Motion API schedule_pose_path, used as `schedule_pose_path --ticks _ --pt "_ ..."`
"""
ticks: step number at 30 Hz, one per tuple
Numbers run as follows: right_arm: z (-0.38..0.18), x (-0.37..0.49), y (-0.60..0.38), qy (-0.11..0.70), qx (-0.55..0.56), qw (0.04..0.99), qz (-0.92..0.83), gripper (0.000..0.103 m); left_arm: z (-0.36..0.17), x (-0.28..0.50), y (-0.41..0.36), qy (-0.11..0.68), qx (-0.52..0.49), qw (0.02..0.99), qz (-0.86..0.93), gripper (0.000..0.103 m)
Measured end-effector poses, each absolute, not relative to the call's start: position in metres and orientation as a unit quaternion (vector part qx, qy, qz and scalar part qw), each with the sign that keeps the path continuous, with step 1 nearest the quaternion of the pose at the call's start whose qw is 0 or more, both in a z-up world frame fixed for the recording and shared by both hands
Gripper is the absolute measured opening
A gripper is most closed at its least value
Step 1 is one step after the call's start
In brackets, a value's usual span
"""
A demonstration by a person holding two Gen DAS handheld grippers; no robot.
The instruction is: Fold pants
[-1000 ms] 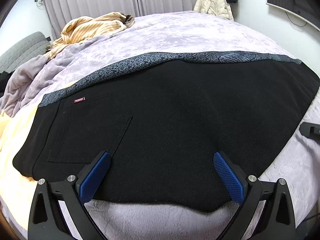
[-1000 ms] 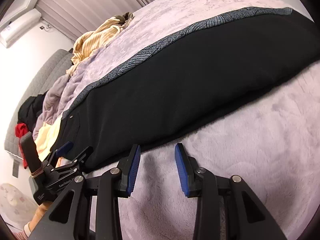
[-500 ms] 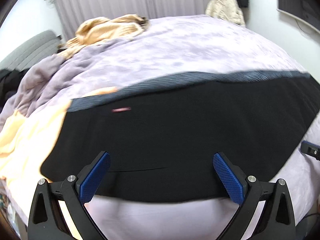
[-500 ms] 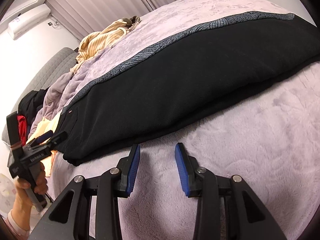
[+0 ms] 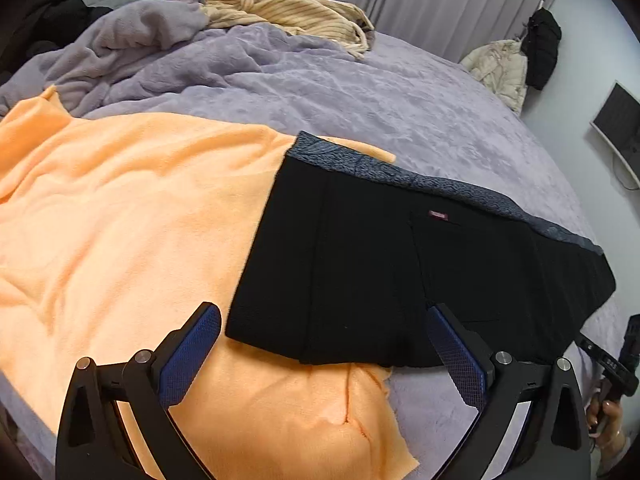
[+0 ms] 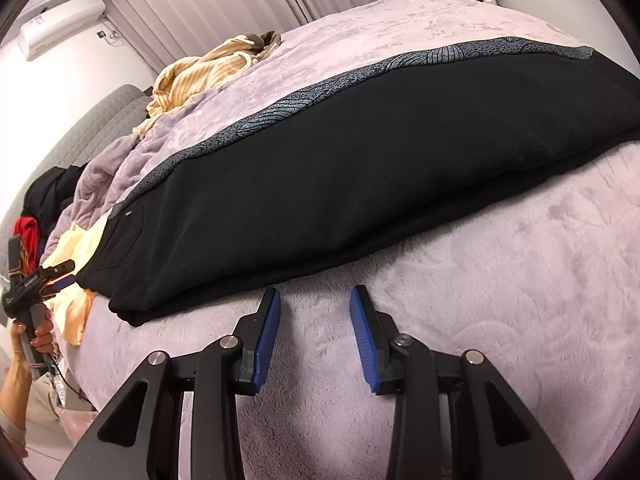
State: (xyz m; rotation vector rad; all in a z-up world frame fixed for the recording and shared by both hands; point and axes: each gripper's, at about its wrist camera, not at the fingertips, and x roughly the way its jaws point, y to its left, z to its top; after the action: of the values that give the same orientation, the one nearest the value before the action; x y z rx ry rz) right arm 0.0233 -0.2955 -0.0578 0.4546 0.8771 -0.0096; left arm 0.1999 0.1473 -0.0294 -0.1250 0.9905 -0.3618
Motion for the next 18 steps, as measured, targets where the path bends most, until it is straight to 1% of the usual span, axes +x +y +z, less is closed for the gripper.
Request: schedule_pose_path --ticks 4,10,16,18 --pt "-0.057 0.025 -0.293 0.426 0.214 0.879 -0.013 0.040 -0.028 0.199 0.155 0.464 -0.052 0.863 -0.194 0.103" --pt "-0.058 0.026 -0.290 0.427 0.203 0.881 -0.016 0.041 -0.045 0.185 0.164 0.489 -0.042 0.848 -0.200 0.103" --pt "-0.057 0.027 -0.287 0.427 0.198 0.882 -0.017 0.047 -0.027 0.175 0.152 0.471 0.001 0.871 -0.141 0.103" --pt "-0.056 0.027 -0.285 0.426 0.198 0.883 -0.015 0.052 -0.016 0.170 0.137 0.459 0.017 0.878 -0.132 0.103"
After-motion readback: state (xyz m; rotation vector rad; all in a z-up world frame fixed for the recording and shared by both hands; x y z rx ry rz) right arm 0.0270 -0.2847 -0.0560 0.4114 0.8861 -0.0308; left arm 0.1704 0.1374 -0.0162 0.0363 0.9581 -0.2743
